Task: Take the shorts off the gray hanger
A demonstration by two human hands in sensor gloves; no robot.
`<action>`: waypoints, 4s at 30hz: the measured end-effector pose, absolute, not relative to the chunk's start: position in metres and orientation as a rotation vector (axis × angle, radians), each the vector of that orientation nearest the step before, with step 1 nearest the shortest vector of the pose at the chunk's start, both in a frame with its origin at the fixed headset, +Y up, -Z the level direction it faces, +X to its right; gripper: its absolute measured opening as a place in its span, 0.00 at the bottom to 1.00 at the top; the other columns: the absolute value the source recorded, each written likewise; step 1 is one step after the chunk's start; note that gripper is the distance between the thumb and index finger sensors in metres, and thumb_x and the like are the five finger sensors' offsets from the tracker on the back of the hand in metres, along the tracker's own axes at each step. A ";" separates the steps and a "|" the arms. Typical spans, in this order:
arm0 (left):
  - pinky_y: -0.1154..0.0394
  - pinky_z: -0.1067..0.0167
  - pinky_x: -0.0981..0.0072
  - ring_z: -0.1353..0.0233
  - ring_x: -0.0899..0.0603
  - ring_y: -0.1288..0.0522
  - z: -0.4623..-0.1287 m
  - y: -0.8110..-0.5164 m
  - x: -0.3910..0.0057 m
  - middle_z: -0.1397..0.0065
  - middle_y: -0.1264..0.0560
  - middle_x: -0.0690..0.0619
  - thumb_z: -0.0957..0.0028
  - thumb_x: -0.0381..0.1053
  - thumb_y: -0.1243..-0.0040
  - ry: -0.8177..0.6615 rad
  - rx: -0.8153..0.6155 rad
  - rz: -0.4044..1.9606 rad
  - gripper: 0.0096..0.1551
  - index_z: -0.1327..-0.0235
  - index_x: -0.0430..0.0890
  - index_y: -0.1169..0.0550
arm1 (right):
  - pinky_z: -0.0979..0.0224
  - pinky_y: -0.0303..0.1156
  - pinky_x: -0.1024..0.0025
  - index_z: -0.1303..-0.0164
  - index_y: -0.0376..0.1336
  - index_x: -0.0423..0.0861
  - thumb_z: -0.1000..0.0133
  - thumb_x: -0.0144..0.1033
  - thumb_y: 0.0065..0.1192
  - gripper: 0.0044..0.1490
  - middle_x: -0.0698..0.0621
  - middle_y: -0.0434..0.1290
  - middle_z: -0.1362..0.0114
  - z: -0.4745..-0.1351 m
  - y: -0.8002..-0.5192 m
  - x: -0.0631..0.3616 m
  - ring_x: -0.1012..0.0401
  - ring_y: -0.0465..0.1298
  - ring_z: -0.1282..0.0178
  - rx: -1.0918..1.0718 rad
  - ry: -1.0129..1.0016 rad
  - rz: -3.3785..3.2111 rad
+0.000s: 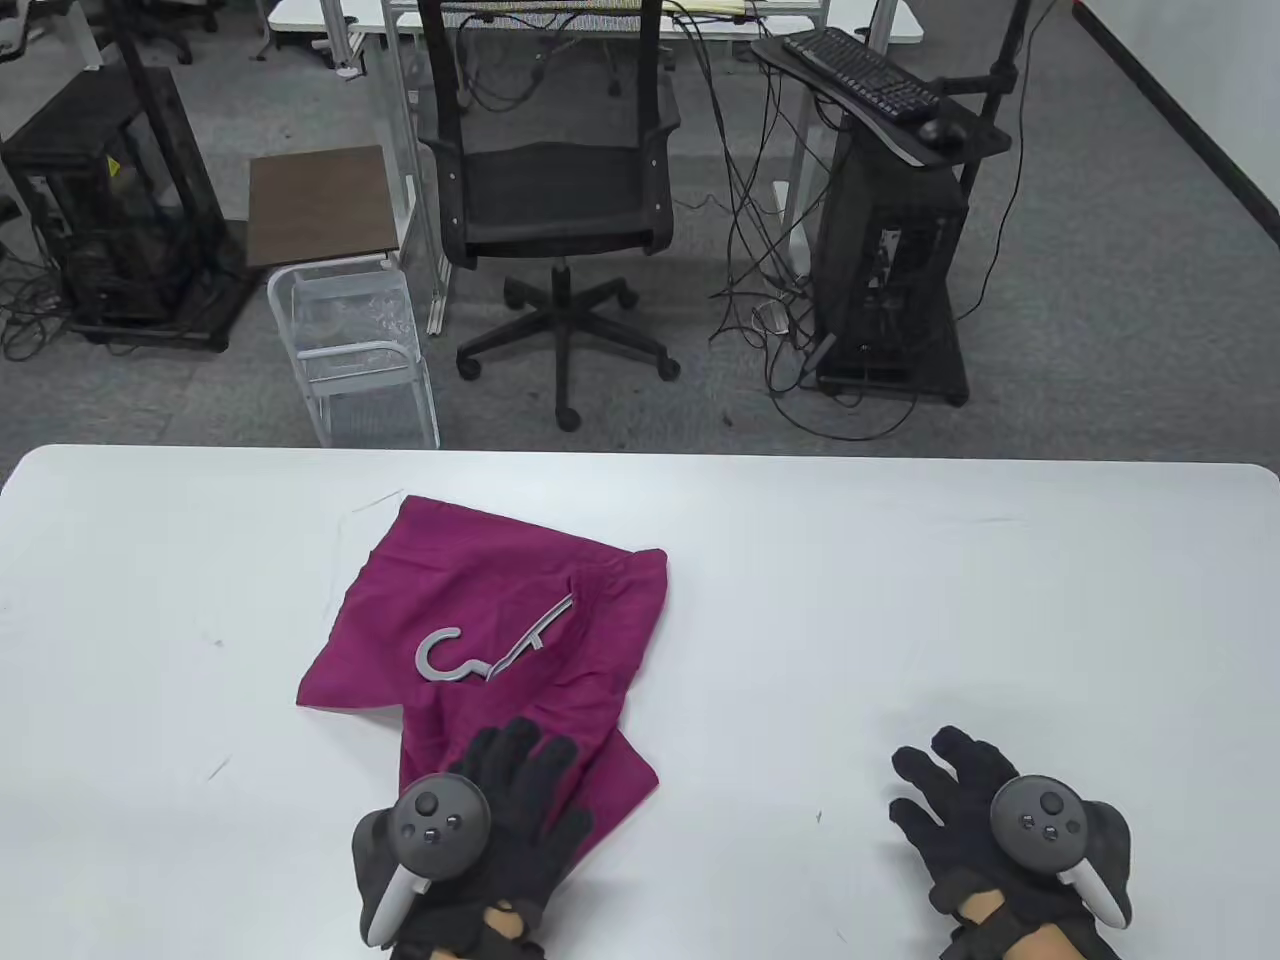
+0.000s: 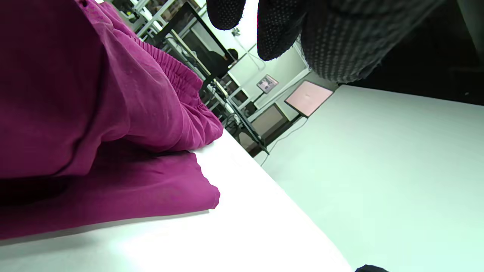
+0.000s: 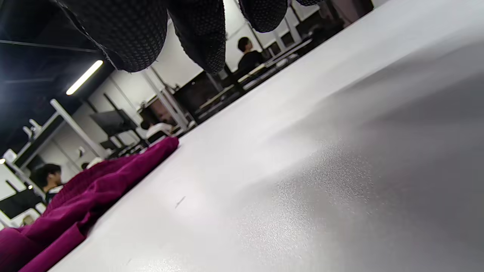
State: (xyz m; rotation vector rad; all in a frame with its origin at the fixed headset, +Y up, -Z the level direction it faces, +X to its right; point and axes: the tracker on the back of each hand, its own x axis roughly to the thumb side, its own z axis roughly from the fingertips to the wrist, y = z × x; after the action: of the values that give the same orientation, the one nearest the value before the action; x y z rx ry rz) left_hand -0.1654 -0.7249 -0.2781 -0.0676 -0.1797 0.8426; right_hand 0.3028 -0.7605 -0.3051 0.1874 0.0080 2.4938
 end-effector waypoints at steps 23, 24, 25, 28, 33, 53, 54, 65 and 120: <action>0.68 0.24 0.40 0.14 0.37 0.64 -0.277 -0.720 -0.182 0.12 0.54 0.54 0.54 0.65 0.39 -0.127 -0.014 0.891 0.42 0.22 0.64 0.36 | 0.29 0.44 0.23 0.21 0.59 0.47 0.42 0.49 0.62 0.40 0.39 0.47 0.14 -0.305 -0.759 0.303 0.34 0.41 0.19 0.186 0.032 2.479; 0.68 0.24 0.39 0.14 0.37 0.64 -0.277 -0.720 -0.182 0.12 0.54 0.54 0.54 0.65 0.39 -0.124 -0.014 0.889 0.42 0.22 0.64 0.36 | 0.28 0.44 0.23 0.21 0.59 0.47 0.42 0.49 0.62 0.40 0.39 0.47 0.14 -0.305 -0.759 0.303 0.34 0.41 0.19 0.187 0.036 2.478; 0.67 0.24 0.39 0.14 0.37 0.63 -0.276 -0.720 -0.182 0.12 0.54 0.53 0.54 0.65 0.38 -0.118 -0.013 0.877 0.42 0.22 0.64 0.36 | 0.28 0.44 0.23 0.21 0.59 0.47 0.42 0.49 0.62 0.40 0.39 0.47 0.14 -0.305 -0.759 0.303 0.34 0.41 0.19 0.188 0.038 2.478; 0.67 0.23 0.39 0.14 0.36 0.63 -0.276 -0.719 -0.184 0.12 0.54 0.53 0.54 0.65 0.38 -0.090 -0.006 0.850 0.42 0.22 0.64 0.36 | 0.29 0.44 0.23 0.21 0.60 0.46 0.43 0.49 0.62 0.40 0.39 0.47 0.14 -0.303 -0.757 0.302 0.34 0.41 0.19 0.198 0.035 2.471; 0.67 0.23 0.38 0.14 0.36 0.63 -0.276 -0.721 -0.188 0.12 0.53 0.53 0.55 0.65 0.37 -0.047 -0.001 0.855 0.42 0.23 0.63 0.35 | 0.29 0.44 0.23 0.21 0.60 0.46 0.43 0.49 0.62 0.40 0.39 0.48 0.14 -0.299 -0.753 0.302 0.34 0.41 0.19 0.215 0.012 2.454; 0.70 0.28 0.31 0.22 0.28 0.76 -0.279 -0.738 -0.218 0.21 0.76 0.50 0.72 0.63 0.19 0.395 -0.127 0.634 0.78 0.22 0.58 0.61 | 0.29 0.45 0.22 0.19 0.56 0.45 0.42 0.50 0.62 0.43 0.39 0.48 0.14 -0.298 -0.749 0.297 0.33 0.42 0.19 0.268 0.029 2.413; 0.70 0.28 0.31 0.22 0.28 0.76 -0.279 -0.741 -0.219 0.22 0.77 0.49 0.73 0.64 0.19 0.412 -0.139 0.634 0.79 0.22 0.57 0.61 | 0.29 0.45 0.22 0.19 0.55 0.44 0.42 0.50 0.62 0.43 0.39 0.48 0.14 -0.298 -0.749 0.297 0.33 0.42 0.19 0.270 0.029 2.411; 0.68 0.27 0.31 0.21 0.28 0.74 -0.285 -0.767 -0.215 0.20 0.73 0.46 0.77 0.68 0.20 0.517 -0.433 0.474 0.69 0.25 0.51 0.45 | 0.29 0.45 0.22 0.20 0.57 0.44 0.42 0.50 0.62 0.42 0.38 0.48 0.14 -0.297 -0.750 0.296 0.33 0.42 0.20 0.254 0.062 2.416; 0.26 0.36 0.42 0.66 0.52 0.23 -0.251 -0.680 -0.178 0.64 0.18 0.63 0.69 0.65 0.21 -0.428 0.496 0.769 0.17 0.69 0.68 0.18 | 0.48 0.79 0.44 0.44 0.72 0.58 0.52 0.19 0.70 0.29 0.51 0.75 0.37 -0.297 -0.742 0.321 0.49 0.84 0.49 0.233 -0.050 1.524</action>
State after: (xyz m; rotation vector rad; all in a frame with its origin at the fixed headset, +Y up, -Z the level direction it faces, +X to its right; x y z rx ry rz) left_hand -0.1778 -0.6800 -0.2508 0.4962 -0.4276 0.7694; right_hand 0.3207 -0.7417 -0.2970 0.2332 -0.0500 1.5238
